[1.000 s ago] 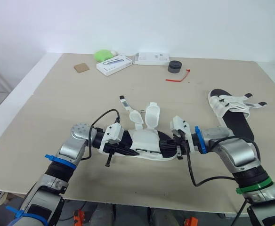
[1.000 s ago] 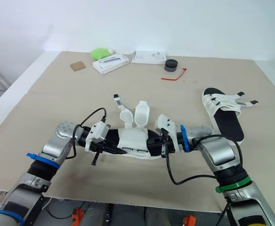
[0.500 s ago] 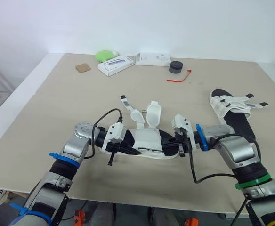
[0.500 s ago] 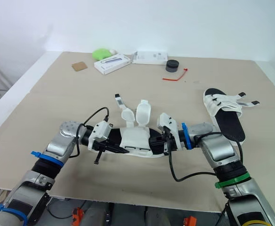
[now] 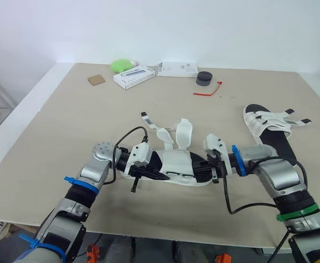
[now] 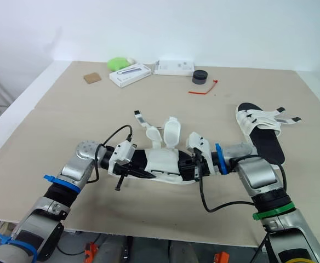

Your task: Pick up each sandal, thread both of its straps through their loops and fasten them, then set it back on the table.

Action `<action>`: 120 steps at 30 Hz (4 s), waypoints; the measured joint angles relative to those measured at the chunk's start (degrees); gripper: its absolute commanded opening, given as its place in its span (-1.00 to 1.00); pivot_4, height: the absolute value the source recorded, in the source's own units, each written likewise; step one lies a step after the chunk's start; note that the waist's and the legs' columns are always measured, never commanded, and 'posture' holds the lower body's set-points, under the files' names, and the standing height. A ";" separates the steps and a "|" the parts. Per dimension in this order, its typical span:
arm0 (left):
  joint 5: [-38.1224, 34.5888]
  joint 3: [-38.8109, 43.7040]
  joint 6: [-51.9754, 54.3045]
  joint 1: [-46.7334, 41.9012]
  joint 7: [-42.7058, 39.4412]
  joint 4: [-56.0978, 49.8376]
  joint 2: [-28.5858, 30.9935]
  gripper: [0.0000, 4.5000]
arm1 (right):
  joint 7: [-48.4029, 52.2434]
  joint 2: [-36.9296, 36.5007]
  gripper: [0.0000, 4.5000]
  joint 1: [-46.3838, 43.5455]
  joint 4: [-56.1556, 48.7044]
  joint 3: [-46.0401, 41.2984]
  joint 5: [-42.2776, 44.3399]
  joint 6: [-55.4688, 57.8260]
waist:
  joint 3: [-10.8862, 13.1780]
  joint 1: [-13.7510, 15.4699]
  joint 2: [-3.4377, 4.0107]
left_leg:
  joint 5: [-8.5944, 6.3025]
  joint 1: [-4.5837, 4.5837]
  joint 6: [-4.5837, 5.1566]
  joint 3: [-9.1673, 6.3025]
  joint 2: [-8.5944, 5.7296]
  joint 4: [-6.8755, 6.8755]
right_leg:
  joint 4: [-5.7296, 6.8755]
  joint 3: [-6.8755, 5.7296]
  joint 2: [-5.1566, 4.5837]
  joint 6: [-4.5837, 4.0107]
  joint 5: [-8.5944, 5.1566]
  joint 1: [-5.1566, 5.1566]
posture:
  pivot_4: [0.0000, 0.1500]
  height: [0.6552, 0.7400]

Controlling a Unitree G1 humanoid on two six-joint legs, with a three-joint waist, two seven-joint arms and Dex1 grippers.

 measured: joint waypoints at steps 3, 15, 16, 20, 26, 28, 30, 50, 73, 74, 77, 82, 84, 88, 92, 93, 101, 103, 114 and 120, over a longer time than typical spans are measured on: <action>0.46 0.01 -0.05 0.05 -0.06 0.81 -0.03 -1.00 | 0.03 1.00 -0.96 0.73 1.55 -0.08 -0.53 -1.46 | -0.70 -0.02 -0.15 | -0.01 0.04 -0.01 0.01 0.06 0.00 | 0.00 -0.01 0.04 -0.04 -0.02 0.02 | 1.00 1.00; 1.68 -0.27 -0.22 0.39 0.23 1.53 -0.23 -1.00 | 1.64 2.25 -0.96 1.54 7.80 0.38 -1.75 -8.13 | -1.86 -0.02 -1.04 | -0.26 0.43 -0.34 0.06 0.23 -0.05 | -0.06 -0.07 0.05 -0.26 -0.18 0.16 | 1.00 1.00; 1.70 -0.27 -0.21 0.41 0.22 1.53 -0.21 -1.00 | 1.79 2.38 -0.96 1.44 8.15 0.39 -1.75 -8.26 | -1.91 -0.02 -1.09 | -0.28 0.44 -0.38 0.07 0.26 -0.05 | -0.06 -0.07 0.06 -0.27 -0.19 0.16 | 1.00 1.00; 1.76 -0.11 -0.19 0.46 0.23 1.53 -0.06 -1.00 | 2.62 3.04 -0.96 0.70 9.75 0.39 -1.75 -8.33 | -1.93 -0.02 -1.11 | -0.29 0.46 -0.39 0.09 0.38 -0.05 | -0.06 -0.07 0.14 -0.28 -0.18 0.16 | 1.00 1.00; 1.69 0.14 0.37 0.53 0.44 1.50 0.12 -0.72 | 3.05 3.54 -1.00 0.11 10.89 0.45 -1.75 -8.36 | -1.94 -0.02 -1.10 | -0.31 0.49 -0.42 0.12 0.54 -0.05 | -0.06 -0.07 0.27 -0.30 -0.17 0.13 | 1.00 1.00; 0.01 0.07 3.75 0.69 0.25 -0.45 0.44 -0.38 | 3.11 3.96 -1.00 -0.35 11.34 0.70 -1.86 -8.40 | -1.93 -0.09 -1.14 | -0.34 0.49 -0.46 0.15 0.61 -0.05 | -0.06 -0.08 0.28 -0.31 -0.17 0.10 | 1.00 1.00; -1.24 -0.59 7.03 1.13 -0.29 -3.26 0.49 0.06 | 3.16 4.48 -1.00 -0.67 11.38 0.83 -2.28 -8.52 | -1.91 -0.47 -1.16 | -0.37 0.49 -0.51 0.19 0.69 -0.05 | -0.06 -0.08 0.32 -0.33 -0.15 0.08 | 1.00 1.00; -23.71 15.46 51.70 0.05 14.59 -17.52 14.88 0.99 | 3.30 6.51 -1.00 -2.34 13.38 2.53 -4.62 -15.47 | -1.64 -1.30 -1.41 | -0.56 0.65 -0.81 0.19 1.46 -0.19 | -0.06 -0.17 0.98 -0.82 -0.21 -0.14 | 1.00 1.00; -22.36 34.90 61.61 -21.64 51.89 29.85 -0.54 0.99 | 2.60 8.23 -1.00 -2.29 13.56 2.96 -5.15 -16.50 | -1.64 -1.87 -1.58 | -0.71 0.94 -1.06 0.12 1.66 -0.33 | -0.04 -0.27 1.25 -0.91 0.04 -0.21 | 1.00 1.00; -22.61 35.90 61.29 -22.31 53.15 31.00 -1.01 0.99 | 2.59 8.25 -1.00 -2.23 13.41 2.96 -5.14 -16.49 | -1.63 -1.90 -1.58 | -0.72 0.94 -1.07 0.13 1.67 -0.33 | -0.04 -0.26 1.26 -0.91 0.04 -0.21 | 1.00 1.00; -22.94 38.27 60.39 -24.15 56.72 33.64 -2.35 0.99 | 2.62 8.25 -1.00 -2.17 13.10 2.96 -5.14 -16.34 | -1.63 -1.92 -1.58 | -0.75 0.94 -1.12 0.13 1.68 -0.34 | -0.04 -0.25 1.29 -0.91 0.04 -0.21 | 1.00 1.00; -22.97 40.77 56.29 -26.28 61.43 37.33 -4.28 0.99 | 2.49 8.25 -1.00 -2.31 13.11 2.94 -5.14 -16.01 | -1.63 -1.91 -1.59 | -0.77 0.96 -1.15 0.13 1.67 -0.33 | -0.04 -0.25 1.29 -0.90 0.04 -0.21 | 1.00 1.00; -22.96 41.76 53.31 -27.02 63.10 38.83 -5.04 0.99 | 2.33 8.29 -1.00 -2.38 13.11 2.97 -5.14 -15.89 | -1.63 -1.91 -1.59 | -0.78 0.97 -1.16 0.13 1.67 -0.33 | -0.05 -0.25 1.28 -0.89 0.04 -0.21 | 1.00 1.00; -22.77 42.46 48.21 -28.28 65.52 41.27 -6.04 0.76 | 2.23 8.40 -1.00 -2.34 13.08 2.96 -5.14 -15.85 | -1.63 -1.94 -1.59 | -0.79 0.99 -1.18 0.13 1.67 -0.34 | -0.05 -0.24 1.29 -0.90 0.04 -0.21 | 1.00 1.00; -21.76 42.46 46.10 -28.48 66.51 43.05 -6.15 0.01 | 2.25 8.48 -1.00 -2.16 12.77 2.96 -5.14 -15.80 | -1.61 -2.06 -1.61 | -0.81 0.96 -1.22 0.13 1.67 -0.35 | -0.05 -0.22 1.32 -0.90 0.04 -0.21 | 1.00 1.00; -21.71 42.46 45.99 -28.48 66.51 43.39 -6.15 -0.22 | 2.25 8.48 -1.00 -2.14 12.74 2.97 -5.14 -15.79 | -1.62 -2.09 -1.61 | -0.83 0.96 -1.24 0.14 1.67 -0.35 | -0.05 -0.22 1.32 -0.90 0.04 -0.21 | 1.00 1.00; -20.73 42.47 43.42 -28.68 66.54 44.28 -6.14 -0.98 | 2.23 8.63 -1.00 -2.10 12.69 2.96 -5.14 -15.69 | -1.59 -2.21 -1.65 | -0.86 0.95 -1.29 0.13 1.67 -0.35 | -0.05 -0.21 1.33 -0.90 0.04 -0.22 | 1.00 1.00; -20.72 42.46 42.79 -28.71 66.06 44.26 -6.14 -0.98 | 2.22 8.63 -1.00 -2.10 12.67 2.95 -5.14 -15.64 | -1.58 -2.21 -1.67 | -0.87 0.95 -1.31 0.13 1.67 -0.35 | -0.05 -0.21 1.33 -0.91 0.03 -0.22 | 1.00 1.00; -22.67 32.73 42.40 -20.20 47.60 14.49 -9.40 -0.98 | 1.87 8.99 -1.00 -1.84 11.69 2.74 -5.07 -14.79 | -1.46 -2.61 -1.74 | -0.86 0.88 -1.43 0.20 1.70 -0.41 | -0.05 -0.01 1.37 -0.91 0.04 -0.17 | 1.00 1.00; -20.14 16.51 29.67 -0.07 28.79 -16.14 -4.91 -0.98 | 1.63 8.86 -1.00 -1.15 10.75 2.44 -4.93 -14.16 | -1.49 -2.65 -1.70 | -0.91 0.95 -1.55 0.42 1.72 -0.43 | -0.06 0.27 1.39 -1.05 -0.05 -0.12 | 1.00 1.00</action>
